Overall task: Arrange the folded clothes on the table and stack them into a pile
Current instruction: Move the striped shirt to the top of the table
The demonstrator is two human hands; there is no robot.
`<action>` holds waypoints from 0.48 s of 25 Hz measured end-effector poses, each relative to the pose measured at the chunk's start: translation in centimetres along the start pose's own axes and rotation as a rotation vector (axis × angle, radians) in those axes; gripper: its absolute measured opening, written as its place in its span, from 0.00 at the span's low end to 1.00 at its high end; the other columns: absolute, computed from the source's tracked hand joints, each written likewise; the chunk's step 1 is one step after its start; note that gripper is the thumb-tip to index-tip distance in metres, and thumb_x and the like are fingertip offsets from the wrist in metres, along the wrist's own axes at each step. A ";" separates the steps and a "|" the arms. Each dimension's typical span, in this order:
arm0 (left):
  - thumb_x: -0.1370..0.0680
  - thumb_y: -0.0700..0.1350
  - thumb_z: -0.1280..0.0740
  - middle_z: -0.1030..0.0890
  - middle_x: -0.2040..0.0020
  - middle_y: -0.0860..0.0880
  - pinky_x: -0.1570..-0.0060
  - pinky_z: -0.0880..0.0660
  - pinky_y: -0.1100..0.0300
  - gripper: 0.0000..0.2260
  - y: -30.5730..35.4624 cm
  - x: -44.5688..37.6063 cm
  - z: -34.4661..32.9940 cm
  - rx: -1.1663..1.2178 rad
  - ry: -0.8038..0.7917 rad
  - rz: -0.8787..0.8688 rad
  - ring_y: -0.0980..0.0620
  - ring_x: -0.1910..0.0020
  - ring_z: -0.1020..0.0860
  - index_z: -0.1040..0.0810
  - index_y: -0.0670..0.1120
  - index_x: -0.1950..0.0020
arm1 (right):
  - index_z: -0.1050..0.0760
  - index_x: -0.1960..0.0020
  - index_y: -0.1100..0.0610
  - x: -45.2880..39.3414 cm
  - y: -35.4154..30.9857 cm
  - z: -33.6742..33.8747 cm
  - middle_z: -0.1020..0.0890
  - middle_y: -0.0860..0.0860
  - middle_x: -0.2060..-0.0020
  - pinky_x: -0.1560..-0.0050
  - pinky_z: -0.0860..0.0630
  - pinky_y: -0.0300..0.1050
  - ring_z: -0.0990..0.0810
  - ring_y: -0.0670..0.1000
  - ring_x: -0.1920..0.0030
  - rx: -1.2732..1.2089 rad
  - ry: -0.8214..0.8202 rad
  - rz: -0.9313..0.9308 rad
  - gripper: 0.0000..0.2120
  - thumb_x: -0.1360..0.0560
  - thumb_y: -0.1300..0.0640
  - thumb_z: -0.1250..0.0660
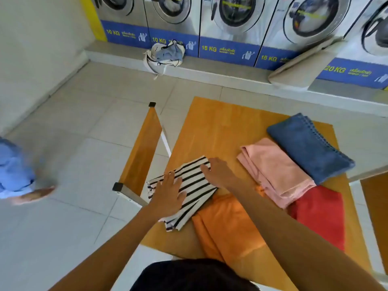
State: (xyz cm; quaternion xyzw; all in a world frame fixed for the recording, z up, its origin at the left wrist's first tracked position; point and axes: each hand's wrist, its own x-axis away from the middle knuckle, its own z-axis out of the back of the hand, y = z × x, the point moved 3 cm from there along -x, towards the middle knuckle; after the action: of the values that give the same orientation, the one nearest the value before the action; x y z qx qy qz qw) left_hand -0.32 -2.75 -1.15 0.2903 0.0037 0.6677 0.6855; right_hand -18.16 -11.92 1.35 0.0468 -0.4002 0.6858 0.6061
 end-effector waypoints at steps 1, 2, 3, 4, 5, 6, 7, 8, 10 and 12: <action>0.18 0.56 0.47 0.53 0.20 0.40 0.26 0.52 0.39 0.29 -0.5 0.7 -1.4 -0.088 -0.019 0.060 0.39 0.21 0.56 0.51 0.47 0.20 | 0.46 0.21 0.61 -0.1 0.1 -0.6 0.40 0.59 0.23 0.27 0.39 0.60 0.43 0.61 0.23 -0.032 0.023 -0.045 0.32 0.17 0.40 0.50; 0.18 0.58 0.49 0.60 0.20 0.42 0.26 0.57 0.38 0.31 -0.7 1.2 -2.3 -0.140 -0.002 0.080 0.40 0.22 0.62 0.58 0.50 0.20 | 0.47 0.21 0.61 0.1 0.3 -1.2 0.41 0.59 0.22 0.27 0.40 0.61 0.44 0.62 0.23 -0.074 0.045 -0.091 0.33 0.17 0.40 0.50; 0.19 0.60 0.52 0.63 0.20 0.43 0.27 0.60 0.37 0.31 -1.1 1.5 -3.6 -0.176 0.036 0.087 0.41 0.22 0.64 0.62 0.52 0.21 | 0.48 0.21 0.61 0.1 0.7 -2.2 0.41 0.60 0.23 0.26 0.41 0.61 0.43 0.63 0.24 -0.083 0.063 -0.122 0.34 0.17 0.40 0.50; 0.19 0.62 0.54 0.64 0.20 0.44 0.27 0.61 0.37 0.31 -1.0 1.9 -4.4 -0.185 0.060 0.084 0.42 0.22 0.65 0.64 0.53 0.22 | 0.47 0.21 0.61 0.4 1.0 -2.9 0.40 0.60 0.23 0.27 0.41 0.61 0.42 0.63 0.25 -0.060 0.102 -0.124 0.34 0.17 0.40 0.49; 0.21 0.65 0.56 0.64 0.20 0.45 0.27 0.62 0.37 0.32 -1.0 1.7 -4.7 -0.171 0.080 0.086 0.42 0.22 0.66 0.65 0.54 0.22 | 0.45 0.22 0.61 0.3 1.3 -3.6 0.38 0.60 0.24 0.28 0.39 0.60 0.40 0.63 0.26 -0.006 0.153 -0.126 0.33 0.18 0.40 0.49; 0.23 0.69 0.58 0.64 0.20 0.46 0.28 0.64 0.38 0.35 -1.2 1.3 -4.8 -0.154 0.089 0.089 0.43 0.22 0.66 0.66 0.55 0.22 | 0.43 0.23 0.60 0.4 1.4 -4.1 0.35 0.59 0.26 0.29 0.38 0.60 0.38 0.62 0.27 0.045 0.202 -0.130 0.32 0.18 0.40 0.48; 0.27 0.73 0.59 0.65 0.21 0.46 0.29 0.67 0.39 0.39 -1.4 0.7 -4.8 -0.155 0.087 0.087 0.43 0.23 0.66 0.67 0.55 0.23 | 0.41 0.24 0.60 0.2 1.5 -4.3 0.33 0.59 0.27 0.31 0.37 0.60 0.36 0.62 0.28 0.061 0.244 -0.130 0.31 0.18 0.40 0.47; 0.30 0.76 0.59 0.66 0.21 0.46 0.30 0.69 0.40 0.42 -1.5 0.5 -4.7 -0.175 0.081 0.069 0.43 0.23 0.67 0.68 0.56 0.23 | 0.39 0.25 0.60 0.2 1.5 -4.1 0.32 0.59 0.28 0.32 0.36 0.60 0.35 0.62 0.29 0.059 0.261 -0.141 0.30 0.18 0.40 0.46; 0.33 0.80 0.57 0.66 0.21 0.45 0.31 0.70 0.40 0.48 -1.8 0.1 -5.3 -0.230 0.074 0.003 0.42 0.23 0.67 0.68 0.55 0.23 | 0.38 0.27 0.61 0.0 1.8 -4.0 0.31 0.60 0.30 0.33 0.34 0.59 0.34 0.62 0.30 0.020 0.270 -0.183 0.29 0.19 0.41 0.43; 0.32 0.79 0.57 0.62 0.20 0.43 0.31 0.68 0.39 0.47 -2.0 -0.5 -5.1 -0.287 0.086 -0.056 0.41 0.22 0.64 0.66 0.54 0.23 | 0.38 0.28 0.61 0.2 2.2 -3.8 0.30 0.60 0.31 0.34 0.32 0.58 0.33 0.62 0.31 -0.008 0.307 -0.223 0.29 0.20 0.43 0.41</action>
State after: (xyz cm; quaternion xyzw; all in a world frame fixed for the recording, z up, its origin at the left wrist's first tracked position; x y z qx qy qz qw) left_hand -0.55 -1.07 -6.40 0.1604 -0.0544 0.6539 0.7374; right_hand -18.53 -9.35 -2.23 -0.0165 -0.2981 0.6118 0.7325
